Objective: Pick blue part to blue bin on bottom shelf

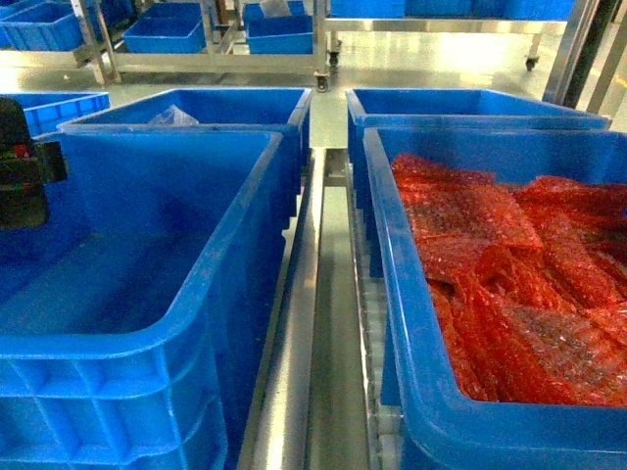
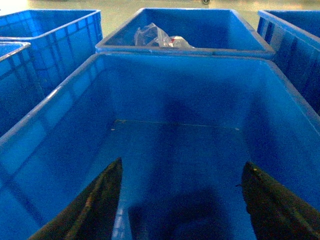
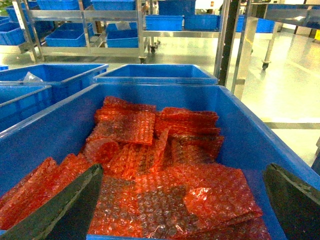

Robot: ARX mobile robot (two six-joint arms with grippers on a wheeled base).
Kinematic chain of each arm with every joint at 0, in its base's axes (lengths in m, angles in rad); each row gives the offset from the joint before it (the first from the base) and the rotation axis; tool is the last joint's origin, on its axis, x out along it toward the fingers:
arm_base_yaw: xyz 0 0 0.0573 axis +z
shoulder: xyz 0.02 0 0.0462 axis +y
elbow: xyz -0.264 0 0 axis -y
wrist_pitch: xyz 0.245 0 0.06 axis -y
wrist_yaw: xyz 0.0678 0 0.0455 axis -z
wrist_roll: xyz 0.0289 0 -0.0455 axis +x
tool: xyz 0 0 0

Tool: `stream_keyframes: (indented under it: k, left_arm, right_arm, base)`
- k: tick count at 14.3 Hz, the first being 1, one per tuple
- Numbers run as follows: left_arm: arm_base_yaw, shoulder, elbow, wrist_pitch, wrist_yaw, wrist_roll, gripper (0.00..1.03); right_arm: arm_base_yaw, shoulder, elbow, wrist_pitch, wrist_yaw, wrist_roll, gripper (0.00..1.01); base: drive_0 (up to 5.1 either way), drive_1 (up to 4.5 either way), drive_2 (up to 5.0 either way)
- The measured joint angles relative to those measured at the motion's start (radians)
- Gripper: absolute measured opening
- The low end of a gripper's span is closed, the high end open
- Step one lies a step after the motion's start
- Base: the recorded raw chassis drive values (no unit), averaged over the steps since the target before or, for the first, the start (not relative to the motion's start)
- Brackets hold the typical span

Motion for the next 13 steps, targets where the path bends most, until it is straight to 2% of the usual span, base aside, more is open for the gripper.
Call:
stream_keyframes:
  k: [2, 3, 4, 5, 6, 8, 10, 11, 13]
  left_arm:
    - [-0.007, -0.015, 0.0, 0.013, 0.005, -0.009, 0.94]
    - [-0.003, -0.003, -0.014, 0.091, 0.026, 0.0, 0.95]
    - [0.063, -0.088, -0.204, 0.36, 0.14, 0.044, 0.58]
    - [0.093, -0.161, -0.254, 0.352, 0.165, 0.044, 0.39]
    - [0.103, -0.194, -0.282, 0.341, 0.179, 0.044, 0.3]
    - [0.13, -0.285, -0.34, 0.299, 0.208, 0.044, 0.06]
    - [0.154, -0.389, -0.385, 0.246, 0.23, 0.045, 0.02]
    - [0.23, -0.433, -0.431, 0.281, 0.307, 0.045, 0.02]
    - [0.232, -0.515, -0.476, 0.182, 0.315, 0.045, 0.02]
  right_arm:
    - [0.0, 0.0, 0.0, 0.0, 0.0, 0.0, 0.98]
    - [0.0, 0.0, 0.0, 0.0, 0.0, 0.0, 0.98]
    - [0.0, 0.0, 0.0, 0.0, 0.0, 0.0, 0.98]
    - [0.0, 0.0, 0.0, 0.0, 0.0, 0.0, 0.98]
    - [0.0, 0.0, 0.0, 0.0, 0.0, 0.0, 0.98]
    - [0.0, 0.0, 0.0, 0.0, 0.0, 0.0, 0.98]
    - [0.0, 0.0, 0.0, 0.0, 0.0, 0.0, 0.98]
    - [0.0, 0.0, 0.0, 0.0, 0.0, 0.0, 0.98]
    - [0.0, 0.0, 0.0, 0.0, 0.0, 0.0, 0.98]
  base:
    - [0.0, 0.0, 0.0]
    - [0.0, 0.0, 0.0]
    - [0.0, 0.0, 0.0]
    - [0.0, 0.0, 0.0]
    - [0.0, 0.0, 0.0]
    - [0.0, 0.0, 0.0]
    - [0.0, 0.0, 0.0]
    - [0.0, 0.0, 0.0]
    - [0.0, 0.0, 0.0]
